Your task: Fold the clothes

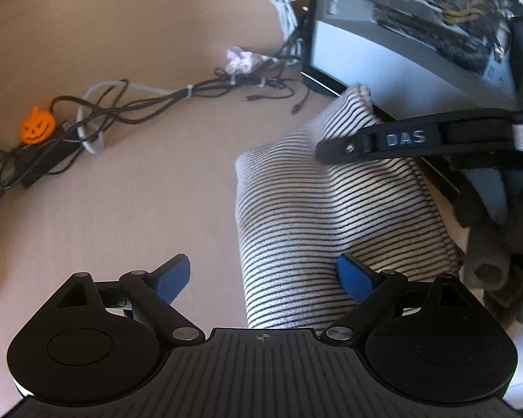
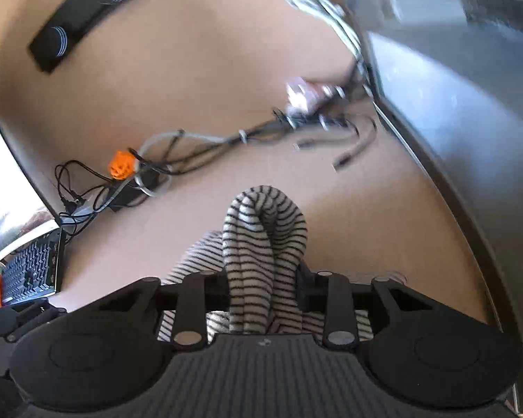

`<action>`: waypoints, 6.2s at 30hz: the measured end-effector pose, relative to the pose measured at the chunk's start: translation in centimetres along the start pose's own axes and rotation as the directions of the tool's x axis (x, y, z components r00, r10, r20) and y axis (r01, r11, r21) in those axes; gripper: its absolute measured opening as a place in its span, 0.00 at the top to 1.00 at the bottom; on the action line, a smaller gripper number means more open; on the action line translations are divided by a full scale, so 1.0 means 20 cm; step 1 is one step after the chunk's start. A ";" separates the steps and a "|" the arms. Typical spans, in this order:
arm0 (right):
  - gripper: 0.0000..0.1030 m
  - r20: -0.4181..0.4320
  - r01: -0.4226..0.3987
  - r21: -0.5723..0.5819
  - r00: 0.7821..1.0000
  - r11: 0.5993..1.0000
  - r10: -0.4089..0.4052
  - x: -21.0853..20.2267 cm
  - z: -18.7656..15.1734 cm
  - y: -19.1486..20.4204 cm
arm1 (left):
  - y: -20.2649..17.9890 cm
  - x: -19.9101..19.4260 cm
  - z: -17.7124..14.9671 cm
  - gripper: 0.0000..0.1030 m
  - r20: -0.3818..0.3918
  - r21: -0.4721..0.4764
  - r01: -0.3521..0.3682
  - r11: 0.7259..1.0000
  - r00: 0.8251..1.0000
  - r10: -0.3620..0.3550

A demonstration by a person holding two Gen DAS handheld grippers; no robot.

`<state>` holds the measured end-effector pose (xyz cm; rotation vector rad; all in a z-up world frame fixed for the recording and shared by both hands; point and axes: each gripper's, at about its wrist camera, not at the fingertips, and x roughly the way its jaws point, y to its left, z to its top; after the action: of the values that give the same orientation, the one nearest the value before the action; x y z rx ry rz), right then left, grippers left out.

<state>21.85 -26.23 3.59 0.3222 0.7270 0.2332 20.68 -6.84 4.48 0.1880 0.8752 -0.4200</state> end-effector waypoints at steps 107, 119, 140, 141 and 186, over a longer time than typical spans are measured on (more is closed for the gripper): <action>0.00 0.000 0.249 0.131 0.968 0.960 -0.251 0.10 -0.14 -0.11 | 0.09 -0.11 -0.16 0.00 -0.030 -0.033 0.016 0.999 0.999 -0.017; 0.00 -0.008 0.029 -0.118 1.000 0.993 -0.031 0.22 0.02 0.22 | 0.23 -0.19 -0.23 0.00 -0.040 -0.109 -0.092 0.990 0.995 0.088; 0.00 0.098 0.124 -0.168 0.989 0.978 -0.109 0.14 -0.05 0.16 | 0.20 -0.11 -0.23 0.00 -0.094 -0.119 -0.097 0.988 0.992 0.086; 0.00 0.135 0.137 -0.161 0.984 0.977 -0.116 0.11 -0.05 0.16 | 0.20 -0.11 -0.23 0.00 -0.095 -0.121 -0.097 0.988 0.992 0.085; 0.00 0.019 0.091 -0.335 0.996 0.938 -0.089 0.10 0.01 0.28 | 0.30 -0.18 -0.17 0.00 -0.071 -0.136 -0.169 0.976 0.985 0.160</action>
<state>22.91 -20.46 4.67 -0.0360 0.6834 0.2649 18.89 0.73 5.02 0.1418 0.9367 -0.1975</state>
